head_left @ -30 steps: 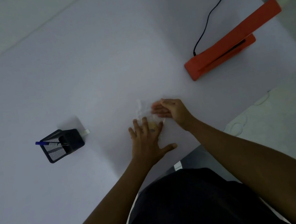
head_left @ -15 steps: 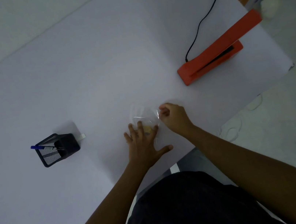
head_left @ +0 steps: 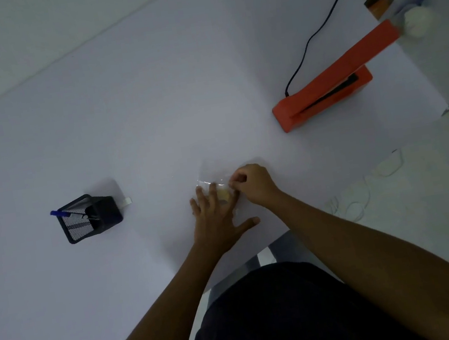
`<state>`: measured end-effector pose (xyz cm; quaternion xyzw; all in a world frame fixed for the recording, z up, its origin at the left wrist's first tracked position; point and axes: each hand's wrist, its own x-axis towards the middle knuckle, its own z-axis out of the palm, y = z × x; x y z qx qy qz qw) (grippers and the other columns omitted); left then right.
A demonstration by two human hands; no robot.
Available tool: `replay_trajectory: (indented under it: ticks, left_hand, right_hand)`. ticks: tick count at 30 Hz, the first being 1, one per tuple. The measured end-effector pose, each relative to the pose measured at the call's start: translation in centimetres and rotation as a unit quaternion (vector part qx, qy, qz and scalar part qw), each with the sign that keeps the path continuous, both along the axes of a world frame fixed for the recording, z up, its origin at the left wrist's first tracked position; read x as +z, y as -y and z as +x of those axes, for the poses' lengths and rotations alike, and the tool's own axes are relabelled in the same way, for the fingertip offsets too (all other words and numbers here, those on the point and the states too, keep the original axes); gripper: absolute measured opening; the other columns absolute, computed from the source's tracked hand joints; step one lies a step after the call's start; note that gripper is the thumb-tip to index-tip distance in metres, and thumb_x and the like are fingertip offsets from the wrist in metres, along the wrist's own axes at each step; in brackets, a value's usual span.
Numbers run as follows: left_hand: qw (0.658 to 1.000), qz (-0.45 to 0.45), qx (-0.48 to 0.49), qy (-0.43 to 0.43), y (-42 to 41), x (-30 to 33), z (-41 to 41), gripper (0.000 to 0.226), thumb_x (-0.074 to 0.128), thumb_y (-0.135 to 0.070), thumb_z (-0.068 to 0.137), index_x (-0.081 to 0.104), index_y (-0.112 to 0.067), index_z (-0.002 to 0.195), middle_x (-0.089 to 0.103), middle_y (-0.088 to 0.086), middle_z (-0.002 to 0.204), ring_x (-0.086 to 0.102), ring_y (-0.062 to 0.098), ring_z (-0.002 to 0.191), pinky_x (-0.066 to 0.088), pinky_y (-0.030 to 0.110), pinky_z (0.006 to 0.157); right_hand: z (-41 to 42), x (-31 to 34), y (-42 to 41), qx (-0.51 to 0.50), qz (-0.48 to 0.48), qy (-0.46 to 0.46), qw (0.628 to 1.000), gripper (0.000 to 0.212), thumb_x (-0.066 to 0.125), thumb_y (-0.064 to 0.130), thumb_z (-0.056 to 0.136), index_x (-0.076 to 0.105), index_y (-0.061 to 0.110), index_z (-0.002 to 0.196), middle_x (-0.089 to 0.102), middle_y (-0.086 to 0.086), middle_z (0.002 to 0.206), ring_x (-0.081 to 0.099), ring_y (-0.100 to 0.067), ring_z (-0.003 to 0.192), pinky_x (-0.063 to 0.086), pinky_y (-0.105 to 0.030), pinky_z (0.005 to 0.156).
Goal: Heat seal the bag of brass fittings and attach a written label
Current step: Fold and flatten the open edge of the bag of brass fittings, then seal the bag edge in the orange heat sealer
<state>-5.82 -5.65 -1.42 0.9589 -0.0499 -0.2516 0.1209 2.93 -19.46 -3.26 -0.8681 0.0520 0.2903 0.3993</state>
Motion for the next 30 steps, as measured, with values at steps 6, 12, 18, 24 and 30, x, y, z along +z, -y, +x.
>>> replay_trajectory:
  ticks: [6,12,18,24,30]
  left_hand:
    - [0.903,-0.254,0.339,0.073,-1.8,1.2,0.7,0.080,0.075,-0.047,0.081,0.034,-0.021,0.144,0.038,0.004,0.140,0.049,0.017,0.119,0.048,0.030,0.094]
    - [0.848,-0.412,0.334,-0.014,-2.8,2.3,4.7,0.011,0.070,-0.020,0.091,0.074,-0.013,0.099,0.076,-0.001,0.099,0.069,0.008,0.091,0.053,0.036,0.084]
    - [0.787,-0.503,0.351,-0.068,0.6,4.8,6.7,0.018,0.056,-0.014,0.099,0.068,-0.001,0.095,0.077,0.006,0.099,0.072,0.019,0.097,0.055,0.030,0.089]
    - [0.780,-0.512,0.352,-0.074,6.7,5.3,8.5,0.026,0.044,-0.024,0.104,0.058,-0.008,0.089,0.076,0.005,0.103,0.071,0.021,0.098,0.055,0.032,0.089]
    - [0.762,-0.518,0.380,-0.084,12.4,5.3,10.3,0.029,0.045,-0.015,0.104,0.057,0.011,0.101,0.073,0.013,0.092,0.074,0.018,0.087,0.057,0.027,0.080]
  right_hand:
    - [0.1,1.4,2.1,0.017,0.073,-0.025,0.997,0.011,0.078,0.014,0.085,0.078,0.005,0.092,0.073,-0.009,0.093,0.068,-0.024,0.087,0.058,-0.038,0.083]
    - [1.2,4.6,5.3,0.011,0.151,-0.058,0.987,0.005,0.078,0.012,0.085,0.078,0.010,0.090,0.074,-0.005,0.089,0.063,-0.010,0.078,0.052,-0.023,0.077]
    - [2.3,6.0,9.7,-0.065,0.258,-0.080,0.960,0.012,0.072,0.015,0.092,0.076,0.006,0.098,0.078,-0.010,0.101,0.072,-0.016,0.096,0.055,-0.026,0.093]
    - [3.7,6.5,14.3,-0.096,0.281,-0.066,0.953,0.016,0.065,0.012,0.097,0.072,-0.002,0.100,0.078,-0.012,0.101,0.074,-0.025,0.100,0.056,-0.025,0.089]
    - [5.0,6.4,19.8,-0.107,0.290,-0.071,0.948,0.011,0.067,0.013,0.096,0.074,0.005,0.098,0.079,-0.011,0.095,0.075,-0.022,0.091,0.059,-0.028,0.086]
